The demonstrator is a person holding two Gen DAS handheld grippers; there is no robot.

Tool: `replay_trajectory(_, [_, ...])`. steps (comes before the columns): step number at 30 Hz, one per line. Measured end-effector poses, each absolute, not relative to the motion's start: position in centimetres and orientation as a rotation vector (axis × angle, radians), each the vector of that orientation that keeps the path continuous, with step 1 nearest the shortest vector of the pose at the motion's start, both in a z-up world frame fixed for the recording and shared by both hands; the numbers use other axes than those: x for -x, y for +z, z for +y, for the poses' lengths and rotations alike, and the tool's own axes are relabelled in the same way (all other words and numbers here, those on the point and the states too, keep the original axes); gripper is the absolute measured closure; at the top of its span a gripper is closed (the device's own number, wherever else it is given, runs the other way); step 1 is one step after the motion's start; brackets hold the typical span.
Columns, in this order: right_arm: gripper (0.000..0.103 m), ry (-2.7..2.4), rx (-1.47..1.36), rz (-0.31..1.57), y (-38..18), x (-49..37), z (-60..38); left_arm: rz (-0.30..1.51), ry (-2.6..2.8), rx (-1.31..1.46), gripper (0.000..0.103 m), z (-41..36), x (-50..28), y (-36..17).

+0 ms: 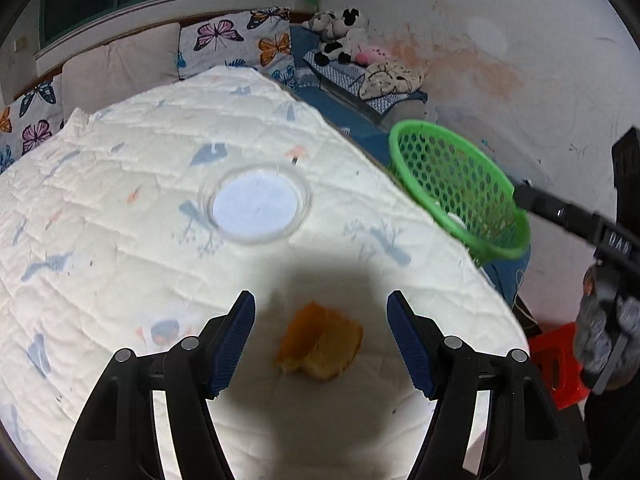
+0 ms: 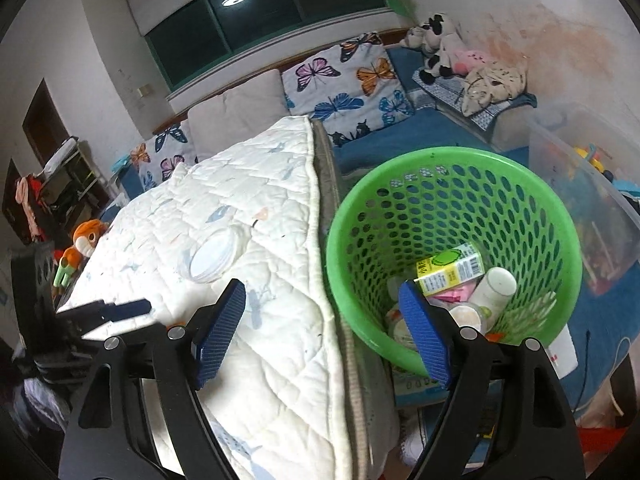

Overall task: Collect trash
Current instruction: 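Move both grippers back to the mattress and grasp the orange peel with the left gripper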

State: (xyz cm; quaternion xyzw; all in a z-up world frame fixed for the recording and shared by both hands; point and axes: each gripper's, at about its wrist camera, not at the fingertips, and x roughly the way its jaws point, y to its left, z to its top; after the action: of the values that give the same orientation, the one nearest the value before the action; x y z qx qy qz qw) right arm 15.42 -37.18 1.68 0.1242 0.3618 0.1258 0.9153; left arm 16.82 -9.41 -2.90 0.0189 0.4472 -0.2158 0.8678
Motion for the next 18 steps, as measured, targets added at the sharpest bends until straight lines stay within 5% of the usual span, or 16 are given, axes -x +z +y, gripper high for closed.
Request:
replay_trajectory(14, [0.024, 0.295, -0.214, 0.778, 1.1, -16.0, -34.8, 0.970, -0.443, -0.090, 0.037, -9.9, -16.0, -5.5])
replay_trajectory(18, [0.024, 0.308, -0.203, 0.785, 1.1, -16.3, -34.0, 0.962, -0.424, -0.103, 0.046, -9.8, -16.2, -5.9])
